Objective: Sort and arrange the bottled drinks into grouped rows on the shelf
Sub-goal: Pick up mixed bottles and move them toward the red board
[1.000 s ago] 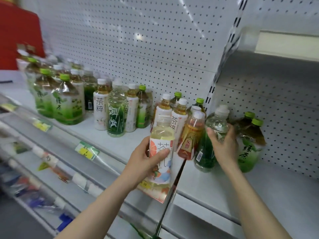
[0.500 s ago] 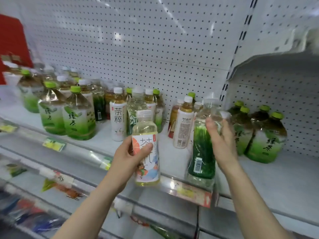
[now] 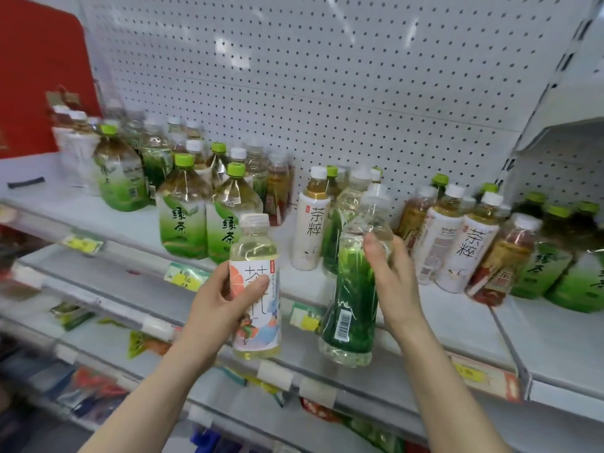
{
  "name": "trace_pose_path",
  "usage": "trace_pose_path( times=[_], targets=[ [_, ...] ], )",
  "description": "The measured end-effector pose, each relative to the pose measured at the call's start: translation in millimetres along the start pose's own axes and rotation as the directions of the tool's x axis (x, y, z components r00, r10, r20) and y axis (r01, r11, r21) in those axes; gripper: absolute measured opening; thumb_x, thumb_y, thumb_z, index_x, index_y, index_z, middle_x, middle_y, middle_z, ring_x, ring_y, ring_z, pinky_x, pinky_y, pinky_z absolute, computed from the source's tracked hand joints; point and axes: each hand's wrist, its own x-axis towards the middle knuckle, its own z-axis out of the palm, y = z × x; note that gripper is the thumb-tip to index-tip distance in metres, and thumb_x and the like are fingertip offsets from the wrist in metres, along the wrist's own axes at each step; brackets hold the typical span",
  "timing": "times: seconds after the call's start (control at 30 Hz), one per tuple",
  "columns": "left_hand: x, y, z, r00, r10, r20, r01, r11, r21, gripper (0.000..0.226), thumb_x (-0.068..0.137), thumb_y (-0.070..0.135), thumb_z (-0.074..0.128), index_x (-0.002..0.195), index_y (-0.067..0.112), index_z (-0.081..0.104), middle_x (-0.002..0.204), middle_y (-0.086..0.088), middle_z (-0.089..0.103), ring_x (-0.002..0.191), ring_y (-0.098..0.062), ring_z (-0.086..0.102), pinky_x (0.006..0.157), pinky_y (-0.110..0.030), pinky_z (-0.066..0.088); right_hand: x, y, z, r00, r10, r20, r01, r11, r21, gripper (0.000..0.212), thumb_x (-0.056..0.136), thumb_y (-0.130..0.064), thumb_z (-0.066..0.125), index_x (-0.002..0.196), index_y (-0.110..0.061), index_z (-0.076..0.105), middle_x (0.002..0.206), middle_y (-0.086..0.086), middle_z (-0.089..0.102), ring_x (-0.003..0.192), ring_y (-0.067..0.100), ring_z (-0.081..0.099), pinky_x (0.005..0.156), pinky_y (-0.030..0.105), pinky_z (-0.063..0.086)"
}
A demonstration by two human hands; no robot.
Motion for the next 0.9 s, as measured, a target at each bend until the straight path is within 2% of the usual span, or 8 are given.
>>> trace_pose_path(
  times=[0.1,0.17,0.33,0.47,0.53,0.63,0.73,0.9],
  targets=[
    [11,0,-9,1.000,0.008,0.020,-0.008,1.000,0.014,0.058,0.061,0.049,0.080,0.109,0.021,0.066,0.099,-0.002,0.077,0.089,-0.020,0.075,0.069,-0.028,0.059,9,-1,11,1.000,0.006,0.002,-0.007,1.000,0.003,0.061,0.073,-0.082,0.056,0.116,-0.040,0.058,0.113,-0.029,0.065,0.106,-0.008,0.061,0.093,0.028,0.047],
    [19,-1,-9,0.999,0.016,0.042,-0.016,1.000,0.014,0.056,0.064,0.045,0.081,0.110,0.018,0.066,0.099,-0.003,0.077,0.088,-0.020,0.075,0.067,-0.025,0.058,15,-2,13,1.000,0.009,0.009,-0.009,1.000,0.004,0.054,0.073,-0.080,0.057,0.113,-0.044,0.057,0.110,-0.034,0.064,0.103,-0.013,0.060,0.088,0.023,0.046],
    [39,-3,-2,0.996,0.036,0.076,-0.039,0.998,0.039,0.045,0.068,0.033,0.083,0.108,0.023,0.064,0.097,0.004,0.077,0.087,-0.013,0.074,0.065,-0.020,0.057,32,-4,10,0.999,-0.036,-0.024,0.036,0.999,-0.010,0.054,0.079,-0.071,0.057,0.119,-0.035,0.059,0.111,-0.030,0.066,0.103,-0.012,0.061,0.084,0.016,0.044],
    [56,-1,7,0.994,0.066,0.091,-0.072,0.995,0.071,0.067,0.058,0.045,0.086,0.117,0.024,0.061,0.104,0.005,0.076,0.093,-0.012,0.073,0.075,-0.028,0.060,48,-4,6,0.999,-0.042,-0.033,0.040,0.998,-0.045,0.010,0.086,-0.062,0.056,0.091,-0.070,0.054,0.088,-0.059,0.050,0.087,-0.037,0.046,0.070,-0.007,0.037],
    [63,-2,12,0.993,0.080,0.086,-0.084,0.995,0.044,0.069,0.056,0.045,0.083,0.117,0.020,0.061,0.104,0.002,0.076,0.094,-0.013,0.073,0.074,-0.028,0.059,56,-5,7,0.997,-0.076,-0.016,0.075,0.995,-0.065,0.026,0.088,-0.057,0.055,0.085,-0.082,0.048,0.083,-0.063,0.045,0.084,-0.041,0.042,0.066,-0.012,0.031],
    [69,-6,15,0.992,0.082,0.092,-0.084,0.996,0.024,0.060,0.062,0.033,0.084,0.115,0.018,0.062,0.102,0.001,0.077,0.093,-0.014,0.073,0.072,-0.022,0.057,67,2,9,0.996,-0.093,-0.006,0.092,0.993,-0.073,0.015,0.084,-0.066,0.054,0.094,-0.077,0.052,0.097,-0.055,0.055,0.095,-0.032,0.050,0.076,0.000,0.042],
    [74,-9,10,0.992,0.051,0.116,-0.057,0.997,0.042,0.065,0.060,0.037,0.084,0.118,0.021,0.060,0.104,0.004,0.076,0.094,-0.012,0.073,0.074,-0.025,0.058,71,8,16,0.995,-0.096,-0.032,0.095,0.995,-0.031,0.037,0.080,-0.072,0.057,0.107,-0.047,0.061,0.108,-0.027,0.068,0.101,-0.009,0.062,0.085,0.023,0.044],
    [82,-13,-1,0.978,0.040,0.205,-0.060,0.994,0.091,0.074,0.054,0.053,0.080,0.120,0.029,0.055,0.108,0.012,0.073,0.097,-0.007,0.071,0.082,-0.027,0.057,61,4,28,0.987,-0.079,-0.139,0.071,0.996,-0.060,0.052,0.079,-0.071,0.058,0.114,-0.033,0.060,0.110,-0.018,0.069,0.103,0.000,0.064,0.088,0.028,0.047]
  ],
)
